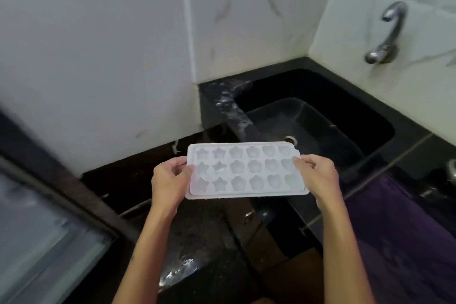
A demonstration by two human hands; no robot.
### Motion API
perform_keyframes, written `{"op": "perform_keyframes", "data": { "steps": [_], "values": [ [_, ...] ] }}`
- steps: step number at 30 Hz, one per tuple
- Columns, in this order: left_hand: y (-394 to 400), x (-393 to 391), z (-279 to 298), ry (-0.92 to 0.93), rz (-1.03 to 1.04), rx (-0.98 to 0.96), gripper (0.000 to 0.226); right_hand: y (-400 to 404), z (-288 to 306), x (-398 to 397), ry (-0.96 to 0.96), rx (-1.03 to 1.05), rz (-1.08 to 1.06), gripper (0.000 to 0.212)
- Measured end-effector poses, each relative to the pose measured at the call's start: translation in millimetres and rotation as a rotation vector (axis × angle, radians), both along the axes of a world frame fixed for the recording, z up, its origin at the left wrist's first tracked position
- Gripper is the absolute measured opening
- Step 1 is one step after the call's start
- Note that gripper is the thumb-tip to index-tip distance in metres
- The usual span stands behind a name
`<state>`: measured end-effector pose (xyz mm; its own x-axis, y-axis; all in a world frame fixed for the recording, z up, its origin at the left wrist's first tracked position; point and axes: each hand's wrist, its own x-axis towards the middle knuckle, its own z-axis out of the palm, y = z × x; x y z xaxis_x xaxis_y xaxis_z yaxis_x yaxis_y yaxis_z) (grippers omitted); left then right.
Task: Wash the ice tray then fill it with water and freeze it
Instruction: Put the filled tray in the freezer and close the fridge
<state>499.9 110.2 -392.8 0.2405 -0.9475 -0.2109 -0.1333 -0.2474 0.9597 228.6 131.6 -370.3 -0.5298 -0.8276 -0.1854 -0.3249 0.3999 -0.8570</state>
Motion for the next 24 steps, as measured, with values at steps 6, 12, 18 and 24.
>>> {"op": "perform_keyframes", "data": {
  "steps": [6,12,18,24],
  "values": [
    [54,73,-8,-0.009,0.270,0.002,0.020,-27,1,74,0.016,0.035,0.320,0.011],
    [120,119,-2,0.001,0.588,-0.002,0.023,-44,2,157,0.050,0.027,0.670,0.015],
    [203,146,5,-0.004,0.900,-0.010,0.022,-33,4,245,0.040,0.004,1.012,0.020],
    [286,176,6,-0.040,1.187,0.006,0.022,11,0,344,0.014,0.022,1.323,0.011]
  ]
}}
